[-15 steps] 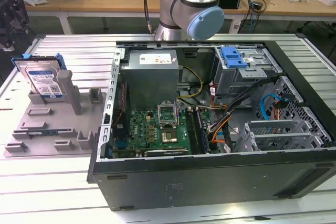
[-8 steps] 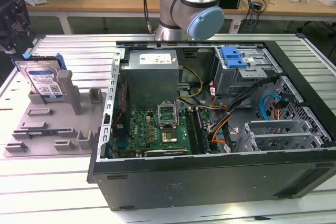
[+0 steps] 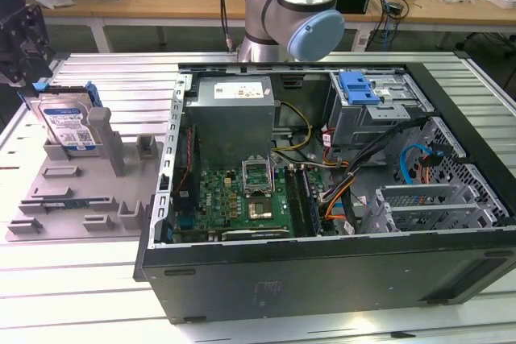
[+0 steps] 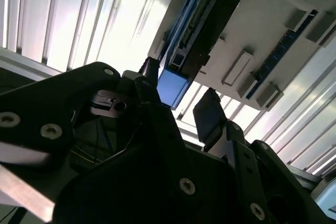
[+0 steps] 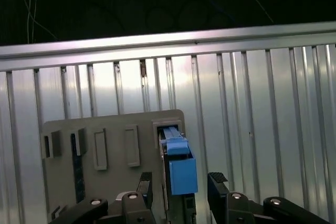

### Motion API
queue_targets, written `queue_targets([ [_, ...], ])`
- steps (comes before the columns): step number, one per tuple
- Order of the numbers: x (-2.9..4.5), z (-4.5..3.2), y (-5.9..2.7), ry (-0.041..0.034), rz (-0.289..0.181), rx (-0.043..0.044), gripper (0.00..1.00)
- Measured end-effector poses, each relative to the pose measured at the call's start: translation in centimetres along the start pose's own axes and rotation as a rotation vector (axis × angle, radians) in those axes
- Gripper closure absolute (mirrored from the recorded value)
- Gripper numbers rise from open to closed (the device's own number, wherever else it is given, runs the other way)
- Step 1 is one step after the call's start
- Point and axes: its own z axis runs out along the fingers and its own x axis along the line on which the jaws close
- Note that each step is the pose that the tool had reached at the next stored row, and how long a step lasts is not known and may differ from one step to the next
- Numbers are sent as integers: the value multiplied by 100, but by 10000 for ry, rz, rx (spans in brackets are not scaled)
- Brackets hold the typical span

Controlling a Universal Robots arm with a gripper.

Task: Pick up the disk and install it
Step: 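Pick up the disk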

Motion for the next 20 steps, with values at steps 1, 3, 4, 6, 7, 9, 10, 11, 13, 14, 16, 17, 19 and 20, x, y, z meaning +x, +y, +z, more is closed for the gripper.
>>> queue_targets([
  [1,-4,11,-1,3,-89,-12,46],
  [3,-7,14,-2,7,-124,-31,46],
  [4,-7,14,-1,7,-125,-32,46],
  [6,-8,14,-1,7,-124,-33,46],
  [7,-8,15,-1,14,-124,-32,46],
  [9,-25,23,0,156,-119,-36,46],
  [10,-48,33,2,223,-117,-42,46],
  [11,-60,38,3,240,-117,-42,46],
  [13,-80,46,4,266,-116,-41,46],
  [14,-89,50,5,279,-115,-40,46],
  [16,-101,59,7,309,-114,-37,46],
  [17,-101,60,11,321,-123,-38,46],
  [19,-100,62,26,368,-183,-40,46],
  [20,-99,63,35,407,-276,-39,46],
])
